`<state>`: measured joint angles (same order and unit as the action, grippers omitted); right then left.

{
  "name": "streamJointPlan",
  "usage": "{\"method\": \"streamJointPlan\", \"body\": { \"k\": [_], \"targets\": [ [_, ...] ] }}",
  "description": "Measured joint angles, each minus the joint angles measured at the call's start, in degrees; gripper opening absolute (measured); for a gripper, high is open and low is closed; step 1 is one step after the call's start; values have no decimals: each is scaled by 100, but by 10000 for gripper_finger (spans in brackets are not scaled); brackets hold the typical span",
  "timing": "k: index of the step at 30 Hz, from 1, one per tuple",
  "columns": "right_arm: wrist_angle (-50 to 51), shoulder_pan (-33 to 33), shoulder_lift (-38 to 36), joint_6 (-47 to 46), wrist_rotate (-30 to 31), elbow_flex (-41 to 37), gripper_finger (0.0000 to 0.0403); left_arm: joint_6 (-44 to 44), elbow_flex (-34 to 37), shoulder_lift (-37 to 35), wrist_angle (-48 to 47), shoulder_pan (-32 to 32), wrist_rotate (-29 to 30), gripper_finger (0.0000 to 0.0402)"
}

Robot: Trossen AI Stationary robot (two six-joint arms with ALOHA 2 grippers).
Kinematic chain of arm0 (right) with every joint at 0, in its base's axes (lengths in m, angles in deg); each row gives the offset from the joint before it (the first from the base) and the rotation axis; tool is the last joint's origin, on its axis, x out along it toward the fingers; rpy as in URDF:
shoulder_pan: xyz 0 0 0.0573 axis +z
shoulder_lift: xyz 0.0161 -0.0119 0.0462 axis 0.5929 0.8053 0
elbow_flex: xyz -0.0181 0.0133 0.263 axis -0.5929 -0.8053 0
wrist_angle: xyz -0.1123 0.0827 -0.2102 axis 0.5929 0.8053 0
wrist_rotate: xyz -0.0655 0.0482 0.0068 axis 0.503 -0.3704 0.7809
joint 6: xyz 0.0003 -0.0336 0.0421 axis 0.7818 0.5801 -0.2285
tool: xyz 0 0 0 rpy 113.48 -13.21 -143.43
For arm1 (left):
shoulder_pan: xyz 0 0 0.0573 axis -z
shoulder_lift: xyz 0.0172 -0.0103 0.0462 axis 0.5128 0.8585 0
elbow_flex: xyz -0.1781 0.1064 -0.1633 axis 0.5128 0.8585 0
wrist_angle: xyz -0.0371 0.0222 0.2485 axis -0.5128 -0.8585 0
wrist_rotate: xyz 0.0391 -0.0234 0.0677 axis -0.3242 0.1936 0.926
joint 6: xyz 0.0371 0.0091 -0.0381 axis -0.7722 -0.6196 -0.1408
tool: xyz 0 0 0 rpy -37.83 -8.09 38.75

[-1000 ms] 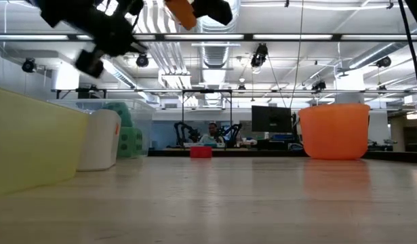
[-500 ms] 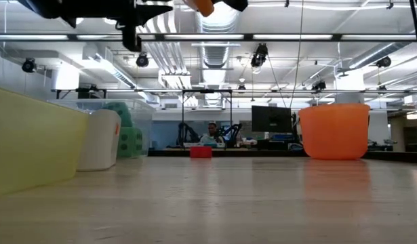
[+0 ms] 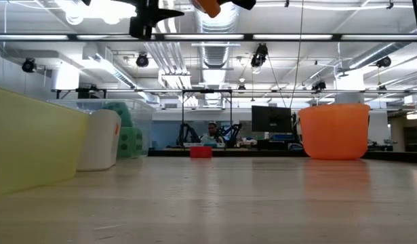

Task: Pick & Place Toys
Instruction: Put the orange game piece into the white bin

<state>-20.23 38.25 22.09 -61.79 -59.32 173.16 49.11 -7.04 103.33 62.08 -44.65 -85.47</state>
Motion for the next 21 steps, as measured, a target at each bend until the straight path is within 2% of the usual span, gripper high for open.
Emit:
{"method": "streamJointPlan", "body": {
  "k": [9, 12, 21],
  "targets": [
    [-46, -2, 0, -91, -5, 71, 208, -1022, -709, 237, -1260, 109, 295, 289],
    [-84, -2, -1, -102, -9, 140, 208, -1092, -789, 264, -1606, 204, 635, 285],
    [-343, -9, 0, -110, -23, 127, 208, -1008, -787, 256, -1493, 238, 1106, 262]
  ]
}}
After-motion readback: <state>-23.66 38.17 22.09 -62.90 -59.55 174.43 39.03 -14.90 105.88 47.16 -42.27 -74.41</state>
